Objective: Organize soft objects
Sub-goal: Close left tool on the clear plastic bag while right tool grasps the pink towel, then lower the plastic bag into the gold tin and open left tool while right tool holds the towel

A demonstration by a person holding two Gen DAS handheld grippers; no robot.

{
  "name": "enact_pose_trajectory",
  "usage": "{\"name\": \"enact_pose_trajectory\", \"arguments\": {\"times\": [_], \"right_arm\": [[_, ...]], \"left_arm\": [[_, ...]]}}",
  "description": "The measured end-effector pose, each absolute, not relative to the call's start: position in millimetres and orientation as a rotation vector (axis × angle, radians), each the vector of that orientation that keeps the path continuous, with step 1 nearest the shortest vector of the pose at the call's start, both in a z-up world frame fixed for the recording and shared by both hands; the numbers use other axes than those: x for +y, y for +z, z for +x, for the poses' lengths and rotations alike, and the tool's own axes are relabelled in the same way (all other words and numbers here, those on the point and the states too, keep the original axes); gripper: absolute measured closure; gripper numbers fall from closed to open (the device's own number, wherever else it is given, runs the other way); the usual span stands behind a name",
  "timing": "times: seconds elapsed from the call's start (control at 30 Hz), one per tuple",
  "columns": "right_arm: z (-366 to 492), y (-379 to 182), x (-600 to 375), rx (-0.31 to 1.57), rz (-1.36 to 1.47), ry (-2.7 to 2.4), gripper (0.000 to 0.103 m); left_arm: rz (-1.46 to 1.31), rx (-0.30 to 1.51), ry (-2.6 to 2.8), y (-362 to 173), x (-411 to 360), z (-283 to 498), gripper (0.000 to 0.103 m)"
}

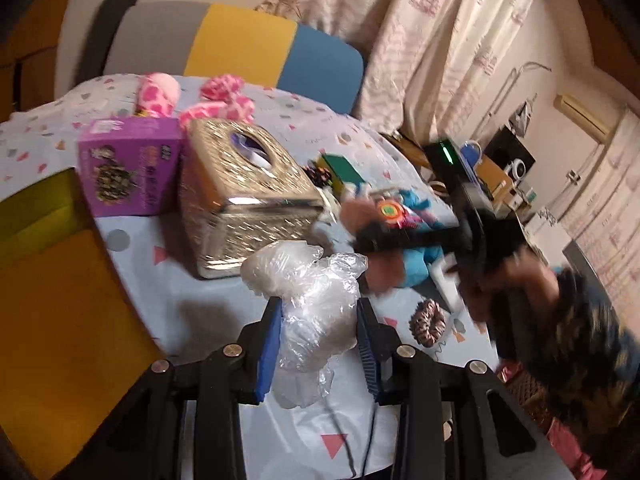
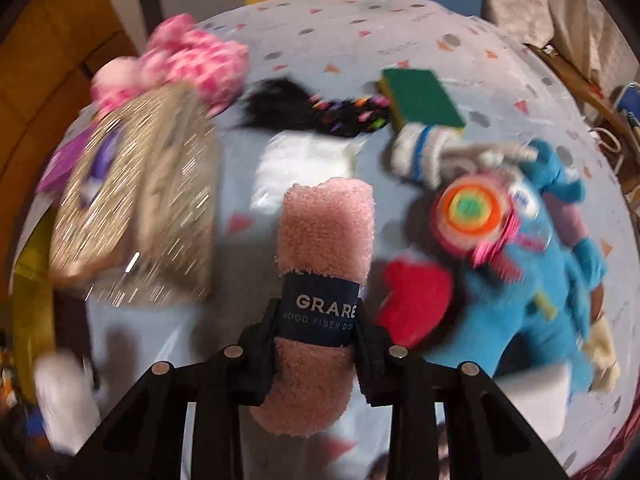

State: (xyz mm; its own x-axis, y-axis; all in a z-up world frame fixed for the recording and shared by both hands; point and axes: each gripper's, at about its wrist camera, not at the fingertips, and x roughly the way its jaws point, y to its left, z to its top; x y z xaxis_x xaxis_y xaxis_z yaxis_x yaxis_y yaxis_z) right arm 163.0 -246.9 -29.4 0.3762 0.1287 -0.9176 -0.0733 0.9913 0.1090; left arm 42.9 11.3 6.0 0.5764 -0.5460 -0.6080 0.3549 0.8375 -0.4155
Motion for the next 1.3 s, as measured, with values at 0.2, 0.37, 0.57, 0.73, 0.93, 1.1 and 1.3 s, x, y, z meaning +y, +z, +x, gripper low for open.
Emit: {"name": "enact_pose_trajectory", "arguments": {"times": [0.2,0.37,0.57,0.73,0.93,1.1,1.3], "right_arm": [[104.9,-44.5,-216.9,1.208,-0.014,0.264,0.071],[91.2,-71.8,-208.5,1.241,-0.022,0.274,0.071],[89.0,-72.5,-212.4,1.216,0.000,0.278,0.070],[95.1,-84.6,-219.0,1.214,0.010,0.304,0.070],[90.5,-84.7,-233.3,1.198,0.017,0.315,0.070],[81.2,-87.3,-234.7,1.147,0.020,0.298,0.070],[78.6,-88.9,-236.9,1.143,0.032,0.280,0.070]], "left_arm": [[-0.387,0.790,-0.411,19.3,70.2,47.2,0.066],[-0.490,0.776,-0.235,24.1,134.3,64.3,0.066],[-0.598,0.849,-0.065,-1.8,186.0,112.1,0.066],[-0.642,0.953,0.053,-39.5,197.3,164.8,0.065],[-0.641,1.007,0.152,-58.2,208.6,198.3,0.055],[-0.583,1.036,0.188,-62.3,201.4,200.9,0.032],[-0.526,0.947,0.214,-37.0,195.2,169.2,0.032]]}}
